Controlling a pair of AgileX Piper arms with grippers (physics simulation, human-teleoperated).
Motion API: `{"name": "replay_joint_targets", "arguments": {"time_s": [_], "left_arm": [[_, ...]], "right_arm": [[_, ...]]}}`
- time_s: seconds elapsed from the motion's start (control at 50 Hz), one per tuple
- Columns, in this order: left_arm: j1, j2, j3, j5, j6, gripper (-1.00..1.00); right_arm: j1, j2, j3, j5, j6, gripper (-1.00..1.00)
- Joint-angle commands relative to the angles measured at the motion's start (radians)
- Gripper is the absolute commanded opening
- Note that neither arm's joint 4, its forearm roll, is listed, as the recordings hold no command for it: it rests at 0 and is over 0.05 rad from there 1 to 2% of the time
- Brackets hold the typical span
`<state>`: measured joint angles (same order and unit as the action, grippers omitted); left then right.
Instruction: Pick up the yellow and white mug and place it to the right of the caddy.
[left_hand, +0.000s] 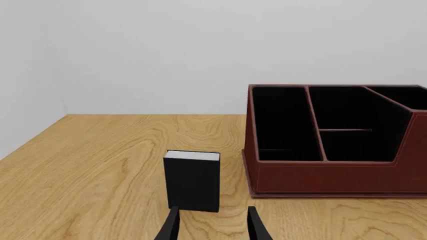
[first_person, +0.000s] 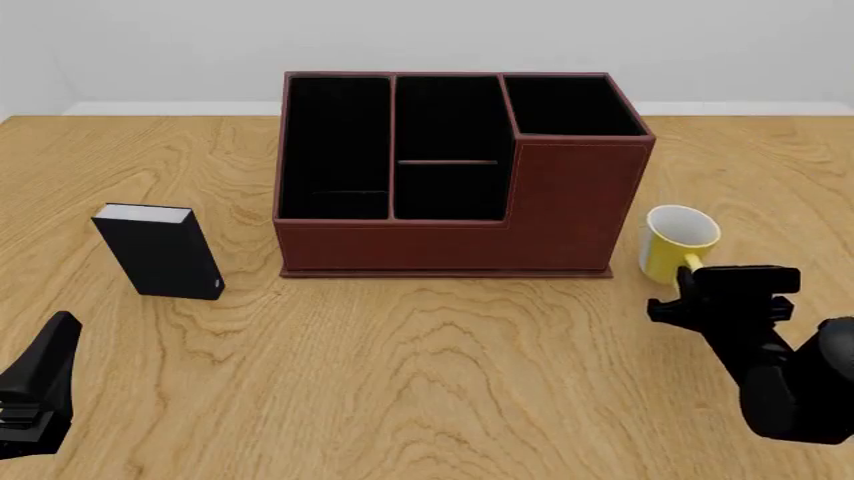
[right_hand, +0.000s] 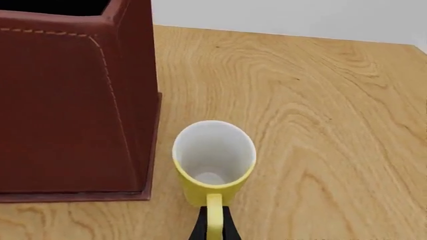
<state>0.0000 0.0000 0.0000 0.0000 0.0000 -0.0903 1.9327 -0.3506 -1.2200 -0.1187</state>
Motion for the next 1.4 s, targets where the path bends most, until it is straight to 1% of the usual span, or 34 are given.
{"name": "replay_joint_targets", "arguments": {"time_s": [0.02,0.06,0.08,0.54,0.62,0.7,0.76,0.8,0.98,1.04,1.08,1.12,1.24,1.4], "left_arm": [[0.000,0.000,0.000,0.000,0.000,1.00],[0.000,0.000,0.000,0.000,0.000,1.00],[0.000,0.000,0.000,0.000,0.000,1.00],[0.000,0.000,0.000,0.000,0.000,1.00],[0.000,0.000,0.000,0.000,0.000,1.00],[0.000,0.000,0.000,0.000,0.000,1.00],[0.000,0.000,0.000,0.000,0.000,1.00],[0.000,0.000,0.000,0.000,0.000,1.00],[0.000,0.000,0.000,0.000,0.000,1.00],[0.000,0.000,0.000,0.000,0.000,1.00],[0.000,0.000,0.000,0.000,0.000,1.00],[0.000,0.000,0.000,0.000,0.000,1.00],[0.000,0.000,0.000,0.000,0.000,1.00],[0.000,0.000,0.000,0.000,0.000,1.00]], "right_arm": [[0.002,0.055,-0.010,0.003,0.011,-1.00],[-0.001,0.057,-0.011,0.003,0.013,-1.00],[-0.001,0.061,-0.012,0.003,0.013,1.00],[-0.002,0.066,-0.010,0.001,0.012,1.00],[-0.002,0.045,0.010,0.001,0.013,1.00],[0.010,0.000,0.043,0.000,-0.004,1.00],[0.012,-0.014,0.057,0.000,-0.003,1.00],[0.012,-0.052,0.082,0.000,-0.013,1.00],[0.021,-0.113,0.138,0.000,-0.017,1.00],[0.028,-0.129,0.149,0.000,-0.027,1.00],[0.028,-0.152,0.160,0.000,-0.046,1.00],[0.026,-0.154,0.162,0.000,-0.043,1.00],[0.019,-0.242,0.209,0.001,-0.043,1.00],[0.018,-0.313,0.259,0.008,-0.045,1.00]]}}
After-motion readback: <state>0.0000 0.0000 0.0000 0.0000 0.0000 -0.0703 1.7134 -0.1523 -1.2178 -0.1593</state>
